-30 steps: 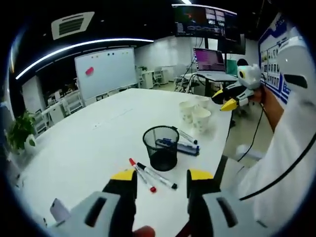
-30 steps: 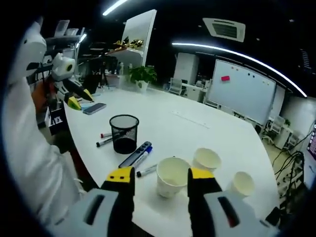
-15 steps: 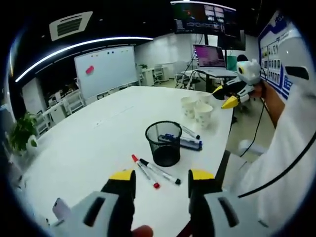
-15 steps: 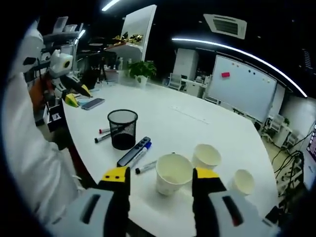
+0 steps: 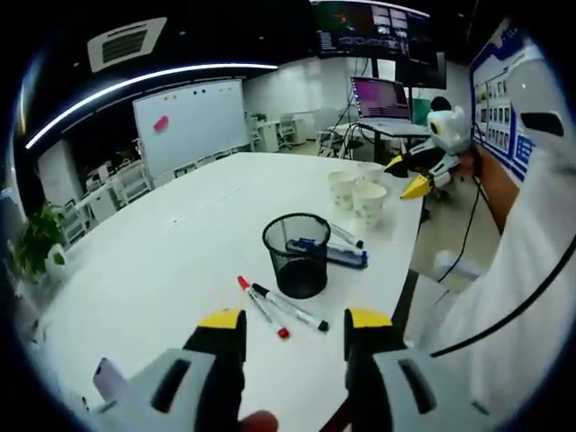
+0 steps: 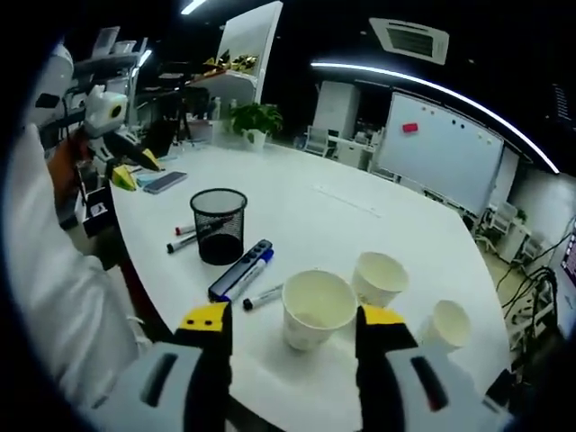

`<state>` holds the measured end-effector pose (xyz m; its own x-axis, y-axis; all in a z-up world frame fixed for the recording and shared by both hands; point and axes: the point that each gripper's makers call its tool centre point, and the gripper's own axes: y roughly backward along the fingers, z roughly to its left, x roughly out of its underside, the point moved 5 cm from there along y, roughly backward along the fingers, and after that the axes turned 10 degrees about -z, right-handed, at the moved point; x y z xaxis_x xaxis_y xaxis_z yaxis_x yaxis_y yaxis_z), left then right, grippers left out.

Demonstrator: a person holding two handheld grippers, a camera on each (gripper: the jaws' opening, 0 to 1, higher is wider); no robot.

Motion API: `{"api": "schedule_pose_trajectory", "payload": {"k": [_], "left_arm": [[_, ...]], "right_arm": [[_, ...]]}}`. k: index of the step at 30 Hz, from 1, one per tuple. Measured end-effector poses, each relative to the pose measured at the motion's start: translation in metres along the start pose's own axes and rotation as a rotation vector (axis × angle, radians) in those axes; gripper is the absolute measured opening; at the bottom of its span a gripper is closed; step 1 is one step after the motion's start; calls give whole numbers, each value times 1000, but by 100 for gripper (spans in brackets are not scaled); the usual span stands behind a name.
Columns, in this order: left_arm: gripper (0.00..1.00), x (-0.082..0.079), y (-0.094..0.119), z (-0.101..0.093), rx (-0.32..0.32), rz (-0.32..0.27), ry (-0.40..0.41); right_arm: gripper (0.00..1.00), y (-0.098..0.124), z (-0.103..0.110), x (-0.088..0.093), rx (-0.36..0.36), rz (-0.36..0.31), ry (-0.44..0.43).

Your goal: Place the scattered laser pointers and whiteboard markers into the pen holder and stack the scattered paper cups together

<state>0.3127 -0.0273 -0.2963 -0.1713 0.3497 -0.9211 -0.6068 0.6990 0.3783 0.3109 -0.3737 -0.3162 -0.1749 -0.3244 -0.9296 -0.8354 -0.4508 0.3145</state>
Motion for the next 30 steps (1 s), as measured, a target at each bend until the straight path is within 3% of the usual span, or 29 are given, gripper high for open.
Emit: {"api": "schedule_pose_trajectory", "payload": {"k": [30], "left_arm": [[47, 7, 1, -1, 23, 7, -10]], "right_arm": [[71, -20, -6, 7, 65, -46, -41]]}}
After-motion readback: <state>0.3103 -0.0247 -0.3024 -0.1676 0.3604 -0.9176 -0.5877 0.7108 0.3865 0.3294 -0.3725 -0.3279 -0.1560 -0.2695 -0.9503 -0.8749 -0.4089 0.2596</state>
